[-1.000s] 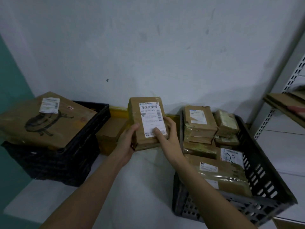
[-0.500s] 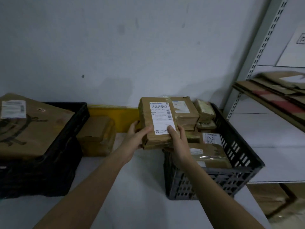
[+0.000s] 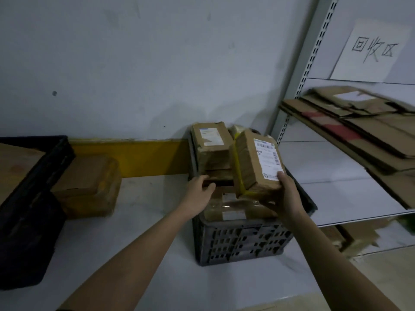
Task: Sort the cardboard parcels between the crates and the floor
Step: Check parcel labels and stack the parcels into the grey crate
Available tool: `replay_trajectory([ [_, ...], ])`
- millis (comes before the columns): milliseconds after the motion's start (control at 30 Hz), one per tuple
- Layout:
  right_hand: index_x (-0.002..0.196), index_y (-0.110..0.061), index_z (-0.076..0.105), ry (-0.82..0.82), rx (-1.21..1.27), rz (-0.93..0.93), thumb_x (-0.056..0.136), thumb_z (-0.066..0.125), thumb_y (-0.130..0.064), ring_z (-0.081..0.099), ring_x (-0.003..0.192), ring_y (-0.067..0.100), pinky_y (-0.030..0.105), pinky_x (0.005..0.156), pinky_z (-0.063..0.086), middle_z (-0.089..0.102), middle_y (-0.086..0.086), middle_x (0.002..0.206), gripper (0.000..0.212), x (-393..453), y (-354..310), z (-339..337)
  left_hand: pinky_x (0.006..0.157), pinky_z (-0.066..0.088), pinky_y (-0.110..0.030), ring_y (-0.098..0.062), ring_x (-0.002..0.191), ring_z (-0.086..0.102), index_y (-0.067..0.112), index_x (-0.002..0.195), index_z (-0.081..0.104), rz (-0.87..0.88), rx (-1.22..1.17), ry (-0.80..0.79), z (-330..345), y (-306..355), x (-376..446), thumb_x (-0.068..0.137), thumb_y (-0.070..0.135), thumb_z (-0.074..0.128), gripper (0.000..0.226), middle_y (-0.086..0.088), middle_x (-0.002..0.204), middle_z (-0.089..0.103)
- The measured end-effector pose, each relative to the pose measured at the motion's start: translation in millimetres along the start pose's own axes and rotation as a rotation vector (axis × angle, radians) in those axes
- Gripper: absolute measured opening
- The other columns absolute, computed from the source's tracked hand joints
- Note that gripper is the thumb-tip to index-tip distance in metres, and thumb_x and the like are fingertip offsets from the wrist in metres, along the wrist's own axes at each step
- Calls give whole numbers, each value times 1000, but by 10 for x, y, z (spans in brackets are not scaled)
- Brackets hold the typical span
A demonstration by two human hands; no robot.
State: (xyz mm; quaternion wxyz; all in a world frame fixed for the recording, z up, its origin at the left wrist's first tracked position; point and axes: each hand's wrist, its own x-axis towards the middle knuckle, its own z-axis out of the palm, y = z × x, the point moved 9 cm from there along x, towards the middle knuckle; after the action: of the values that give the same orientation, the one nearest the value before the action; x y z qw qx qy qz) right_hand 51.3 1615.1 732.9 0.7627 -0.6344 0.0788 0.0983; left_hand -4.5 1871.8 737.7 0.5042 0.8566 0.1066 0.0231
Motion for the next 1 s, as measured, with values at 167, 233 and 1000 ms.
replay_trajectory([
  [167, 140, -25, 43, 141, -170, -11, 94, 57, -49, 60, 113, 27, 53, 100, 50, 60, 6, 127, 54, 443, -19, -337, 119, 10, -28, -21, 151, 13, 11, 134, 58, 131, 336, 35, 297, -105, 249, 104, 23, 46, 34, -5, 150, 46],
  [233, 141, -25, 41, 132, -226, -20, 92, 56, -52, 59, 116, 28, 53, 103, 48, 59, 6, 130, 58, 629, -23, -318, 117, 9, -22, -20, 151, 14, 12, 129, 63, 184, 422, 75, 324, -129, 285, 101, 16, 50, 31, -3, 146, 50],
  [1000, 151, -39, 23, -131, -1562, -652, 84, 51, -74, 7, 149, 36, 63, 113, 24, 16, 4, 162, 80, 1154, -204, 381, 100, 30, -20, -5, 150, 10, 27, 117, 68, 123, 583, 162, 305, -113, 251, 97, 22, 58, 22, 14, 138, 57],
])
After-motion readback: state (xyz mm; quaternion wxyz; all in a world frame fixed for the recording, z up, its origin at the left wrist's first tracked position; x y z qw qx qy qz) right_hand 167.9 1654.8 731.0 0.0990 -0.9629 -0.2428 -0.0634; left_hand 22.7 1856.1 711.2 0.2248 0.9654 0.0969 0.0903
